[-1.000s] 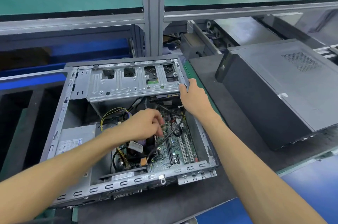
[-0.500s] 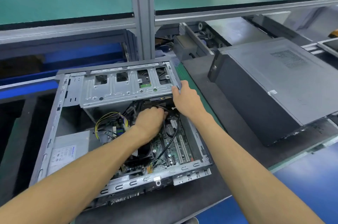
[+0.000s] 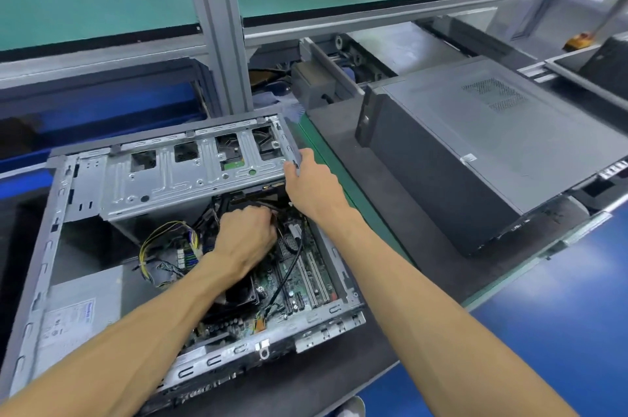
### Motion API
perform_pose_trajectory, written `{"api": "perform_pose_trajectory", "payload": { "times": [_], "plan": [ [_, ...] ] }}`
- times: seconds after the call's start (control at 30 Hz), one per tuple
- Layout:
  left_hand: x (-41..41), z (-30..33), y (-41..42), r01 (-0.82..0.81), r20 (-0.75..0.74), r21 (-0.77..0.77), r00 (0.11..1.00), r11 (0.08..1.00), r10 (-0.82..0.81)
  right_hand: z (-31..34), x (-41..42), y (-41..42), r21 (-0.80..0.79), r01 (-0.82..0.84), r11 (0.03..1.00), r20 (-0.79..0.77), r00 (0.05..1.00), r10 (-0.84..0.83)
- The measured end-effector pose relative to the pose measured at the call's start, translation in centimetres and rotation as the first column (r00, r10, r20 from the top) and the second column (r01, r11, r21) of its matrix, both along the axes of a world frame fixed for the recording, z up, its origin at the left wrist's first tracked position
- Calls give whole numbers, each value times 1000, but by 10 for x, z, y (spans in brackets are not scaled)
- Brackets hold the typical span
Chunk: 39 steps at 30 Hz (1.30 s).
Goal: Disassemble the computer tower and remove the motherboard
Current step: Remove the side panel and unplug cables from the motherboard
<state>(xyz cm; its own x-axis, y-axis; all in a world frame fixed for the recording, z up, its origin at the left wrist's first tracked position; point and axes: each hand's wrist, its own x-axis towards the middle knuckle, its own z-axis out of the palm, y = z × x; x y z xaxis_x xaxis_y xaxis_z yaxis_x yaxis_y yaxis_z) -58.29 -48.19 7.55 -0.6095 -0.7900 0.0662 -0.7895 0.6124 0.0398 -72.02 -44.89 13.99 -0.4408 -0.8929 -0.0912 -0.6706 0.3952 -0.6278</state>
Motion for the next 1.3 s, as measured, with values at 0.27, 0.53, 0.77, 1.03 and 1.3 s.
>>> {"api": "perform_pose_trajectory", "payload": {
  "times": [0.27, 0.53, 0.77, 1.03, 1.3],
  "plan": [
    [9, -1, 1, 168, -9, -56, 986, 984, -169, 0, 1, 0, -11, -3, 1000, -40, 999, 2],
    [8, 7, -1, 129, 35, -62, 991, 990, -127, 1, 3, 1, -2, -25, 1000, -76, 997, 25],
    [6, 13, -2, 31, 50, -12, 998, 999, -30, 3, 3, 3, 8, -32, 999, -76, 997, 32],
    [13, 9, 8, 131, 79, -45, 989, 990, -128, 5, 4, 3, 13, -31, 999, -84, 996, 32],
    [-3, 21, 8, -161, 68, 229, 986, 960, 150, 2, 4, 3, 2, -36, 999, -99, 994, 36]
  ]
}}
